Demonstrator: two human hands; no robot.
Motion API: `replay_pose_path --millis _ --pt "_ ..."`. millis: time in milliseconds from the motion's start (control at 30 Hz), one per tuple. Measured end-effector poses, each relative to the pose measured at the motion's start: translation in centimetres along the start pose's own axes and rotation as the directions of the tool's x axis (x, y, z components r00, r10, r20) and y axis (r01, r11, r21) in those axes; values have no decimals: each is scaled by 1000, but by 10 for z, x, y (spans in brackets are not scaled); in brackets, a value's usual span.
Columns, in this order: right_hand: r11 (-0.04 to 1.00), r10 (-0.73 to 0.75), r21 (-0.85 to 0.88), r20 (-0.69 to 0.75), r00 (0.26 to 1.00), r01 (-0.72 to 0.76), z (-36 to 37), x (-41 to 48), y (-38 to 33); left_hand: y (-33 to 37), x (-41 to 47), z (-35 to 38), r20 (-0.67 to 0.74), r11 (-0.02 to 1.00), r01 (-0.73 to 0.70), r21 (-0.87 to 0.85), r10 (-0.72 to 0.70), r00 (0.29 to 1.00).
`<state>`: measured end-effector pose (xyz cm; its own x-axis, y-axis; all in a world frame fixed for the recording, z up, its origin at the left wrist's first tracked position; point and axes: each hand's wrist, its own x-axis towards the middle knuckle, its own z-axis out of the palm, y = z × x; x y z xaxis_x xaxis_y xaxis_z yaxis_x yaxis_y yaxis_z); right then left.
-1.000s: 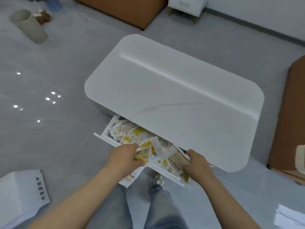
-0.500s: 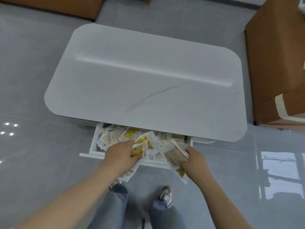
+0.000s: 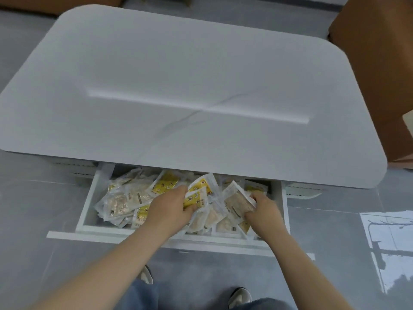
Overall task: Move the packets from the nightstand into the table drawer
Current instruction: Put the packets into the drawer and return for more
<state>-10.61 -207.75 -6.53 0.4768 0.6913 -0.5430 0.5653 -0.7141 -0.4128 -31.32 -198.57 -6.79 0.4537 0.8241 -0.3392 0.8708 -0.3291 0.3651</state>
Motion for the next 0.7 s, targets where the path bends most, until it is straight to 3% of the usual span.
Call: replay_pose_path --millis 167,333,467,700 --pt "998 -65 21 -65 996 66 45 44 30 -22 31 57 -37 996 -93 3 93 995" --pt "994 -104 28 -121 987 108 66 57 54 -39 43 90 -62 995 -57 -79 52 997" --pt "994 -107 -32 -60 992 105 68 35 57 -42 23 95 9 984 -16 -180 18 1000" --pt "984 -107 -149 -37 994 100 72 3 56 -47 -13 88 -23 992 -127 4 127 992"
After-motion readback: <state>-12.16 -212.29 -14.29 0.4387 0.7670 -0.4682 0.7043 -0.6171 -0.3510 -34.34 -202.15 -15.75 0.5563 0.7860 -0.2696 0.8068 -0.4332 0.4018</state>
